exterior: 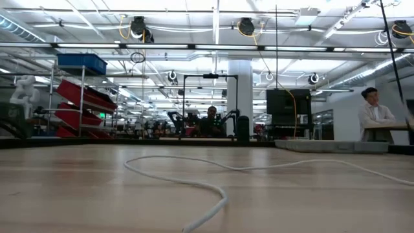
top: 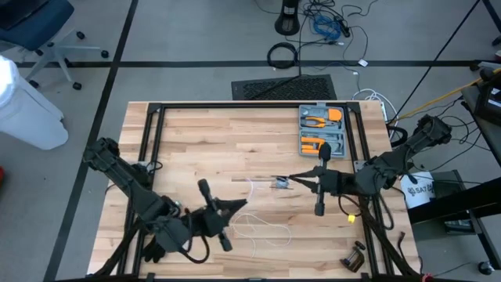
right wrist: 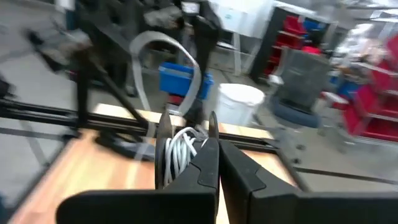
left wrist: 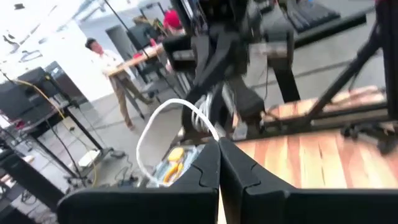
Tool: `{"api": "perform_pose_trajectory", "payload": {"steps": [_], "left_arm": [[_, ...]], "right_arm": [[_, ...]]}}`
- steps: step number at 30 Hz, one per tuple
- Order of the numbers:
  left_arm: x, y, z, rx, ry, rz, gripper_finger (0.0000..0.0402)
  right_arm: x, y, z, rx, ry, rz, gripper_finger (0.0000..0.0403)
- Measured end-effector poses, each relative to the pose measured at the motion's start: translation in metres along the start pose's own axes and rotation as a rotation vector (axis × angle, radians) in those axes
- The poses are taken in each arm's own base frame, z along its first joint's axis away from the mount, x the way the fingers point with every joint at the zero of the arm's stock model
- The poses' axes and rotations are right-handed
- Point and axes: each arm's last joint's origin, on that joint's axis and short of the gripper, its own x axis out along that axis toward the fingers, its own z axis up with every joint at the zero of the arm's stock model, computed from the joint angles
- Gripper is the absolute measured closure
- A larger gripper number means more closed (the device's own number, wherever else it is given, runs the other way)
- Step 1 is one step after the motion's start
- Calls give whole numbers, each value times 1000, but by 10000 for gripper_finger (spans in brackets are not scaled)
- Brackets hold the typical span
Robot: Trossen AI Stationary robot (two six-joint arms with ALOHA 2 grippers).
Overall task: Coil cords
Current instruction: Uncoil the white wire from the spool
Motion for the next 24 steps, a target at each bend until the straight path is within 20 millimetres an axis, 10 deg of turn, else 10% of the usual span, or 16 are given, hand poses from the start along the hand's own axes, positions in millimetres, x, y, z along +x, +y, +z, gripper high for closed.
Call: {"api": "perform_pose_trajectory", "payload": {"steps": [24], "left_arm": [[36, 7, -28, -142, 164, -267, 387]], "right_arm": [[-5, -3, 14, 145, -119, 50, 403]]}}
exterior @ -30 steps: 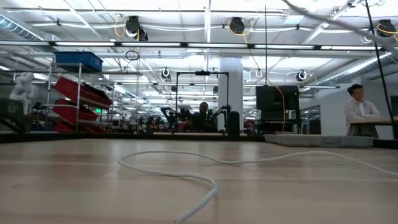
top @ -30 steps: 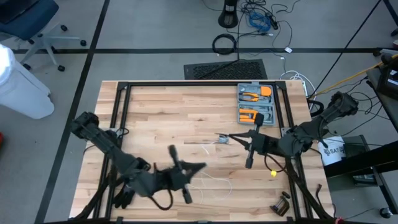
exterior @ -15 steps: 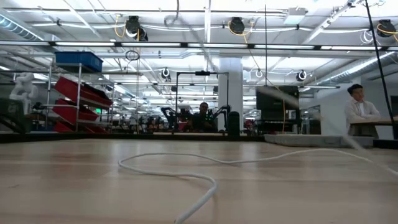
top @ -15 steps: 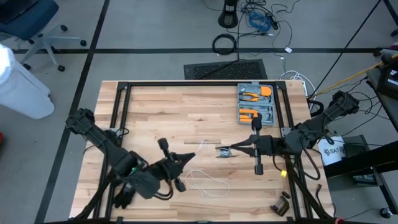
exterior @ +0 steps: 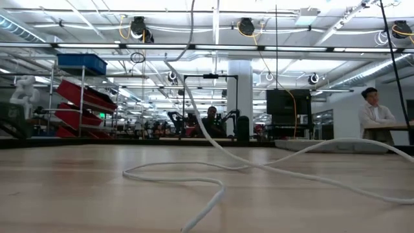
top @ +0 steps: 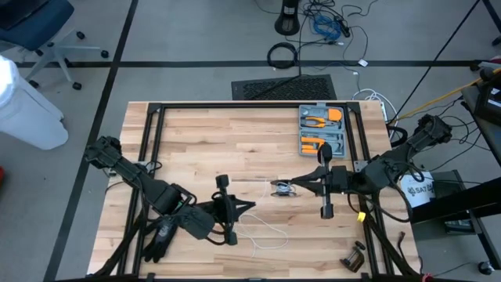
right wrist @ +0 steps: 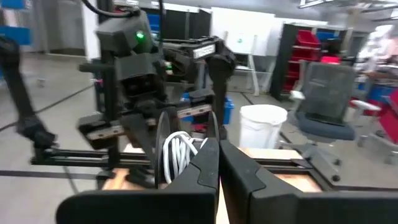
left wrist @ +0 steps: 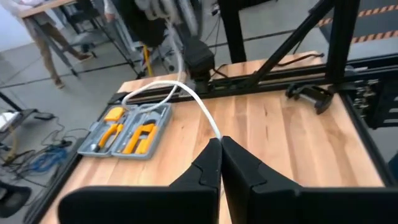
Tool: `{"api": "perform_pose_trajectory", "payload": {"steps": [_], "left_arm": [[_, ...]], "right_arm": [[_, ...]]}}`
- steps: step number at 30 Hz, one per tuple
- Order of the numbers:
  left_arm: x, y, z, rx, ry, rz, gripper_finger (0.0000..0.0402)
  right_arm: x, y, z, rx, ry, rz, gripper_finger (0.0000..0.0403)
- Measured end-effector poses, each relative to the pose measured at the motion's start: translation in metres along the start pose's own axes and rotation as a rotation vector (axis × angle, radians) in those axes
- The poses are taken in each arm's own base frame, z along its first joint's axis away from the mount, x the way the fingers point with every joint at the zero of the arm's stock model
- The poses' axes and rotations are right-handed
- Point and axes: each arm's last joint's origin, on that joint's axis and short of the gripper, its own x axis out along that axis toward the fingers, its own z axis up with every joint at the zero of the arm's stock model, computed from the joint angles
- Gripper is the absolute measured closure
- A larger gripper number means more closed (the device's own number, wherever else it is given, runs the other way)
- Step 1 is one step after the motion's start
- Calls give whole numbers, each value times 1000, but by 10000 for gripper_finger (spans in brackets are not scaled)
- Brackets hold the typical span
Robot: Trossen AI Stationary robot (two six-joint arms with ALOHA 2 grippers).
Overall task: Coil cords
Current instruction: Uncoil the white wire from the spool
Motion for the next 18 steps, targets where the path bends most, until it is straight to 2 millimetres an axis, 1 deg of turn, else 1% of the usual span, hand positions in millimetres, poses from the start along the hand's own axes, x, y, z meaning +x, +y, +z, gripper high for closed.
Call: {"api": "perform_pose_trajectory", "payload": {"steps": [4, 11, 15, 18], "left_arm": [[1, 0, 3, -26, -26, -28, 360], [-1, -4, 4, -28, -30, -99, 306], [-3, -6, 4, -26, -33, -96, 292], [-3, -4, 5, -36, -47, -16, 290]], "right_arm": [[0, -2, 0, -30, 6, -76, 403], [-1, -3, 1, -38, 2, -80, 403], [-2, -4, 2, -35, -1, -81, 403], [-2, -4, 2, -37, 1, -80, 403]]}}
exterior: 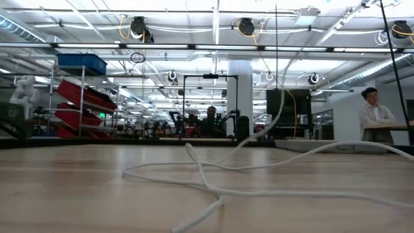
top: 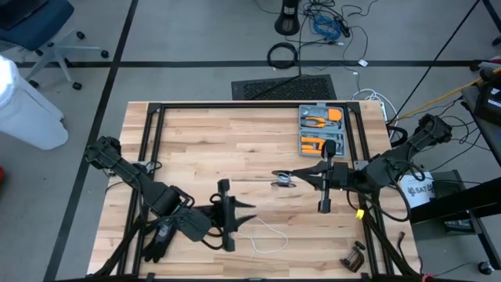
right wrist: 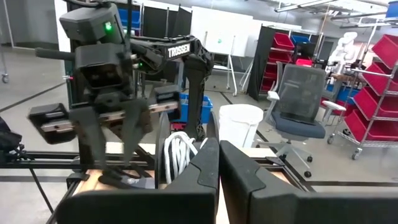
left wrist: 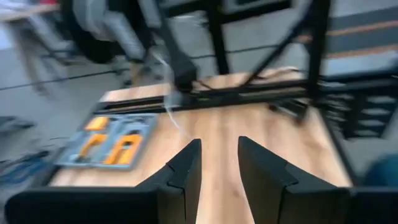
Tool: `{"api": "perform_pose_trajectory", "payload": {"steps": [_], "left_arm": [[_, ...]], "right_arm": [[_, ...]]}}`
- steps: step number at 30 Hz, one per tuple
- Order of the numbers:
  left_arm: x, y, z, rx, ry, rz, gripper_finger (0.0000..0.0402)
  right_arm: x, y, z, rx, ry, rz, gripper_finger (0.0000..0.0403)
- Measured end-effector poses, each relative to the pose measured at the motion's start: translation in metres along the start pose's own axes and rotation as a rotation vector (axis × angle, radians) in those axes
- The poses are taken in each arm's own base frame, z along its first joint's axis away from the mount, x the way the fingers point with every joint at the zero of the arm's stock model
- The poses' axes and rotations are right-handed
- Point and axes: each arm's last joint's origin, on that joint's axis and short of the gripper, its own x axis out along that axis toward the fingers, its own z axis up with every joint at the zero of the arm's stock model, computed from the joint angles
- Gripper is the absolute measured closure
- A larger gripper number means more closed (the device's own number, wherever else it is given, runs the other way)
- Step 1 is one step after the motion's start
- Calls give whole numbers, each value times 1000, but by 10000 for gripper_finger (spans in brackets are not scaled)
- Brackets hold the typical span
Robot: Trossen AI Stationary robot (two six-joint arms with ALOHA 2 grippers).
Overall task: Coil cords
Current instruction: Uncoil the white wire from the spool
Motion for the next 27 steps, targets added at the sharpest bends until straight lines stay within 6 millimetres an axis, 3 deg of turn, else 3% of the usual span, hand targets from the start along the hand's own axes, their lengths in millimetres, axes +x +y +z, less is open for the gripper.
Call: {"api": "perform_pose_trajectory", "payload": {"steps": [3, 12, 23, 27], "left_arm": [[2, 5, 2, -18, -20, 84, 290], [9, 2, 1, -30, -33, 67, 290], [68, -24, -24, 103, -76, 143, 289], [86, -28, -39, 119, -46, 163, 263]], "right_arm": [[0, 0, 0, -1, 1, 2, 403], [0, 0, 0, -6, -2, 5, 403], [0, 0, 1, -4, -5, -2, 403], [0, -1, 0, -21, 1, -44, 403]]}}
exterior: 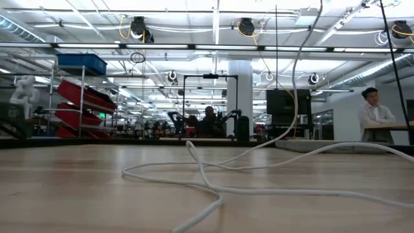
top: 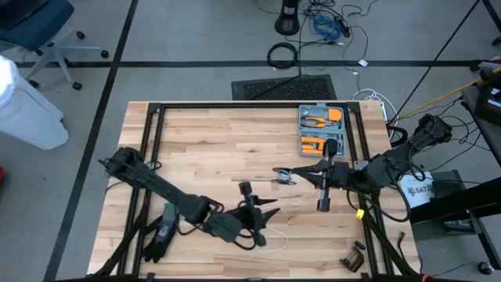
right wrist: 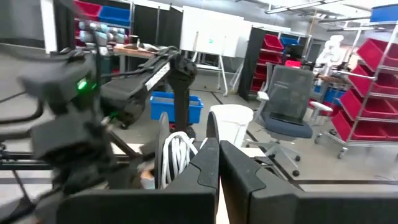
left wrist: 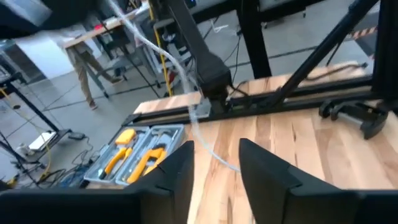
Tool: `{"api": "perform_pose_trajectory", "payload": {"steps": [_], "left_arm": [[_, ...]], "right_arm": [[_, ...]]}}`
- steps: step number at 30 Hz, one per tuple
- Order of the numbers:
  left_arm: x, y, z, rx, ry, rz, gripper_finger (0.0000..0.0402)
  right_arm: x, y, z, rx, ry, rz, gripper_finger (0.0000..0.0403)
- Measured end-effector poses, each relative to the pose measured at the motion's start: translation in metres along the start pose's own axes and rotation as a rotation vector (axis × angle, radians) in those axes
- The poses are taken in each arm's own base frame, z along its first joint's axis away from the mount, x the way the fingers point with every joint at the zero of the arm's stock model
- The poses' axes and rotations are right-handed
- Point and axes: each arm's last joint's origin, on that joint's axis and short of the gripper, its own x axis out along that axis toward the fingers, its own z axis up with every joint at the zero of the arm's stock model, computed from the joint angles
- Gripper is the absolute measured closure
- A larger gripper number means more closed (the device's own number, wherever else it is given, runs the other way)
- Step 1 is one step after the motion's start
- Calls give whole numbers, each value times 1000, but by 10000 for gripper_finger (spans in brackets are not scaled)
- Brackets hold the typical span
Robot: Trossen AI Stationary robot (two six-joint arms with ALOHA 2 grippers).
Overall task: Coil cords
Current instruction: Uncoil the white wire from the spool
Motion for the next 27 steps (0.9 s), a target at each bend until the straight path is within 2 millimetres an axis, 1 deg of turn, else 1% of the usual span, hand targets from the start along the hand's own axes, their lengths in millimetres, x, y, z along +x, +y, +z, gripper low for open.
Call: {"api": "perform_pose_trajectory", "payload": {"steps": [5, 8, 13, 17, 20, 25, 27], "left_arm": [[20, -6, -17, -35, 30, 61, 217], [29, -8, -25, -38, 44, 79, 203], [33, -6, -26, -145, 30, 90, 200], [34, -5, -26, -149, 29, 93, 200], [35, -5, -24, -166, 18, 58, 200], [42, 1, -25, -285, 14, -8, 203], [44, 2, -25, -304, 17, -24, 203]], "right_arm": [[0, 0, 0, -4, 0, 0, 403], [0, 0, 0, -5, 1, 0, 403], [0, 0, 0, -7, 2, 1, 403], [0, 0, 0, -8, 3, 1, 403], [0, 0, 0, -7, 3, 1, 403], [0, 0, 0, -7, 3, 1, 403], [0, 0, 0, -7, 3, 1, 403]]}}
